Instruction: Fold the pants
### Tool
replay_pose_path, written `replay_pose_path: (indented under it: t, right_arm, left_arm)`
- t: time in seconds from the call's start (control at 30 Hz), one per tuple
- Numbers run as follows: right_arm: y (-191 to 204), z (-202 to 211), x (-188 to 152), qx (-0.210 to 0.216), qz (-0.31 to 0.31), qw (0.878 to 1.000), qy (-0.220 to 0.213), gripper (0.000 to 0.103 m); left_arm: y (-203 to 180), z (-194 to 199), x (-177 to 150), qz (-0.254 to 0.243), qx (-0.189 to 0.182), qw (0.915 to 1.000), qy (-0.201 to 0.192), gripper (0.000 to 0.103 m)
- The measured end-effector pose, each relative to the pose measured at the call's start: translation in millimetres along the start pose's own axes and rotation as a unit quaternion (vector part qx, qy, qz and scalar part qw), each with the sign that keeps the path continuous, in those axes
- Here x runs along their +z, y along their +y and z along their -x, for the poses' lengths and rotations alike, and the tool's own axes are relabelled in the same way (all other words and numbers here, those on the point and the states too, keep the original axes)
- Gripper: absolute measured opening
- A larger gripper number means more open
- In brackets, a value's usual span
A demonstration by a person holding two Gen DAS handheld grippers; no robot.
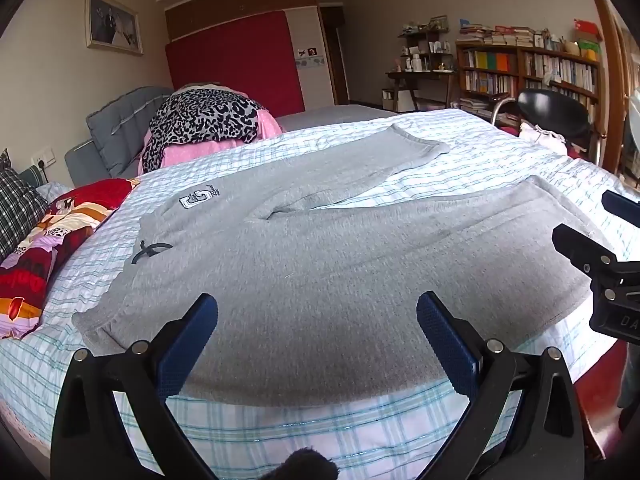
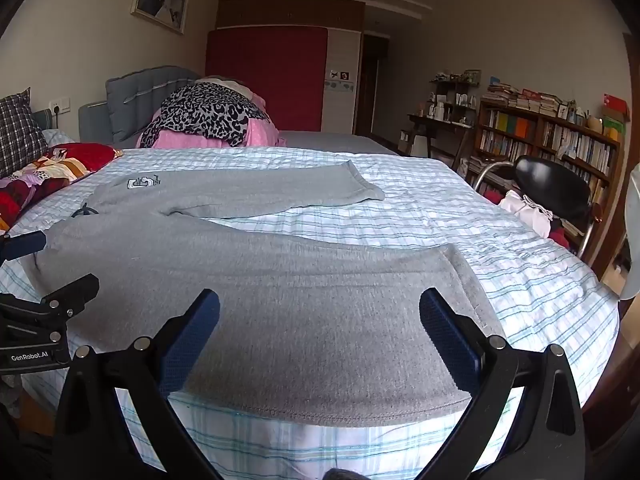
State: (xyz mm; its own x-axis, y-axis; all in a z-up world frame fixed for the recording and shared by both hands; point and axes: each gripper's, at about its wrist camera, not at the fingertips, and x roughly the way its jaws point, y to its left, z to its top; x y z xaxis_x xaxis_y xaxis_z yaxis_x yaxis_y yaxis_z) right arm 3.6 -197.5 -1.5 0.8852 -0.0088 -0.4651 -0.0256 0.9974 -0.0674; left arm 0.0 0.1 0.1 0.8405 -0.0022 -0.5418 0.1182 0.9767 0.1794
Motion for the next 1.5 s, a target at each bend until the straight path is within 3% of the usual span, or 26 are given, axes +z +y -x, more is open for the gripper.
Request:
replay_pose_path:
  t: [1.5]
  right_arm:
    - [2.9,-19.1,-4.8,0.006,-0.006,1.000,0.020,0.101]
  left_arm:
    - [0.6,-11.3,-5.9,0.000,-0.004,0.9999,0.013,0.098]
